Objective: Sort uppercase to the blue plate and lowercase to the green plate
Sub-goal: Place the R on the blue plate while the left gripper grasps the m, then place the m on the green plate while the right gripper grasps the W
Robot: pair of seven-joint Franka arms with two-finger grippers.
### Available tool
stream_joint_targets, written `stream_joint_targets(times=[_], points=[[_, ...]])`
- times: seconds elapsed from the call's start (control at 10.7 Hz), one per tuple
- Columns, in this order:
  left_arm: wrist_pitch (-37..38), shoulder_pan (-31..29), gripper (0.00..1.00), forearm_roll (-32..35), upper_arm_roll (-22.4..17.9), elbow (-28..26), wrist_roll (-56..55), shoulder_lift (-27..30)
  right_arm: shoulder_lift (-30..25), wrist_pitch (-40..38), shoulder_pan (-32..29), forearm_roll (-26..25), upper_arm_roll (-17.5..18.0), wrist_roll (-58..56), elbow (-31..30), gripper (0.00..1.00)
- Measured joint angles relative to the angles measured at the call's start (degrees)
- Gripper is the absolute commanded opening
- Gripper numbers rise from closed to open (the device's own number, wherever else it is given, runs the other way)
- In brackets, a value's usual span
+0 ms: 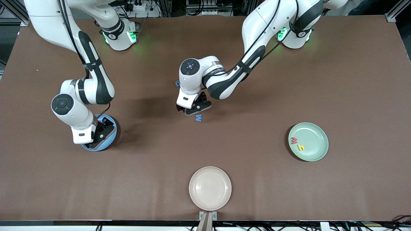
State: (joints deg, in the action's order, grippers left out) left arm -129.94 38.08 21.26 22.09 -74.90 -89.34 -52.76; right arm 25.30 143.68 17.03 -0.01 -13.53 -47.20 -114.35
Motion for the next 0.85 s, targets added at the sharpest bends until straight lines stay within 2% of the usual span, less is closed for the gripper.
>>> stream_joint_targets(times=[0.19,0.28,0.47,0.85], points=[[-0.02,0.93,0.99,-1.13,0.00,2.70,-1.89,-2.18,0.38,-0.04,0.00,0.00,0.02,-0.06,0.02,1.00],[-0.02,1.51,0.95,-1.37,0.00,3.50,-2.54,-2.93,0.56,-0.04,0.00,0.00,0.03,-0.08,0.03,1.00],[-0.02,2.57,0.87,-2.89,0.00,4.10,-3.14,-3.89,0.76,-0.06,0.00,0.00,0.03,-0.10,0.04,1.00],[0.61,3.90,0.79,-3.72,-0.70,4.22,-3.17,-5.39,0.80,-0.08,0.00,0.00,0.03,-0.13,0.04,1.00]])
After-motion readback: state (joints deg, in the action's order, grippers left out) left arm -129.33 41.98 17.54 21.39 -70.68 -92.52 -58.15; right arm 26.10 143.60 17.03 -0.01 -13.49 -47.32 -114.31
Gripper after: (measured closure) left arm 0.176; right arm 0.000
